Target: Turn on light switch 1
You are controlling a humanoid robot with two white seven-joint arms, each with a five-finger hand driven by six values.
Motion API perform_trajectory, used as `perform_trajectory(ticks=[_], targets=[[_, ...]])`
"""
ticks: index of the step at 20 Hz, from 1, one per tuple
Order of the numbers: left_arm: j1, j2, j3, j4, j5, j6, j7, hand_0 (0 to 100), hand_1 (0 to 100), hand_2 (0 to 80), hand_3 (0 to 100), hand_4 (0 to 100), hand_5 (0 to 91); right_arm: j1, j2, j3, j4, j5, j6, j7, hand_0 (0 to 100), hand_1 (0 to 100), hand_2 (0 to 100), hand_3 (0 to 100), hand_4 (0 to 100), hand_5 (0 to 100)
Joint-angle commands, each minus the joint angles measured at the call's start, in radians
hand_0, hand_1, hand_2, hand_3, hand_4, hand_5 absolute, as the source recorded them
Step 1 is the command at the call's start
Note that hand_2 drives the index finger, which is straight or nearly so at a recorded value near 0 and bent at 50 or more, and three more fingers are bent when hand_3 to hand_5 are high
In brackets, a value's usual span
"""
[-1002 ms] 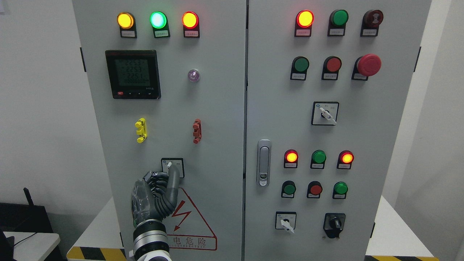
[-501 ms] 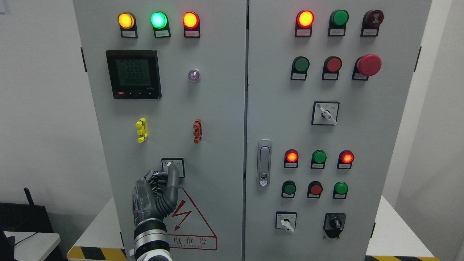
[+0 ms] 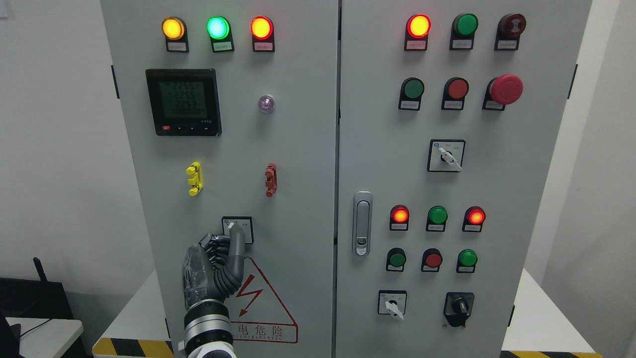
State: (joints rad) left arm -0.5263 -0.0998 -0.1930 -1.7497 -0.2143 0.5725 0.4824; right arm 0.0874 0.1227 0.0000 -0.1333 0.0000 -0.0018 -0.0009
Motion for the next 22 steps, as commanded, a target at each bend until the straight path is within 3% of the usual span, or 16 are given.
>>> perform_trajectory(ticks=[1,8,11,18,22], targets=[[0.000,0.000,0.000,0.003,0.009,0.000,-0.001,55,25,59.1,83,89,87.5,0.000,0.000,0.020,0.001,-0.026,0.000,-0.001,12,39,0,0,0,0],[0.000,0.000,0.000,0.003,0.010,-0.002,-0.001,60,21,60.5,84,90,87.6,0.000,0.000,0.020,0.000,-0.026,0.000,-0.001,12,39,0,0,0,0],[0.000,0.000,0.000,0.003,0.010,-0.002,-0.001,64,15,60.8,84,90,87.6,0.000,0.000,0.020,0.000,-0.026,0.000,-0.001,12,39,0,0,0,0],[0.003,0.000,0.000,0.003,0.009,-0.002,-0.018,57,9,60.8,85,90,87.6,0.000,0.000,0.020,0.000,-0.026,0.000,-0.001,12,39,0,0,0,0],[0.008,0.000,0.000,0.003,0.009,-0.003,-0.019,50,10,60.2,84,89,87.6,0.000,0.000,0.020,0.000,-0.026,0.000,-0.001,12,39,0,0,0,0]])
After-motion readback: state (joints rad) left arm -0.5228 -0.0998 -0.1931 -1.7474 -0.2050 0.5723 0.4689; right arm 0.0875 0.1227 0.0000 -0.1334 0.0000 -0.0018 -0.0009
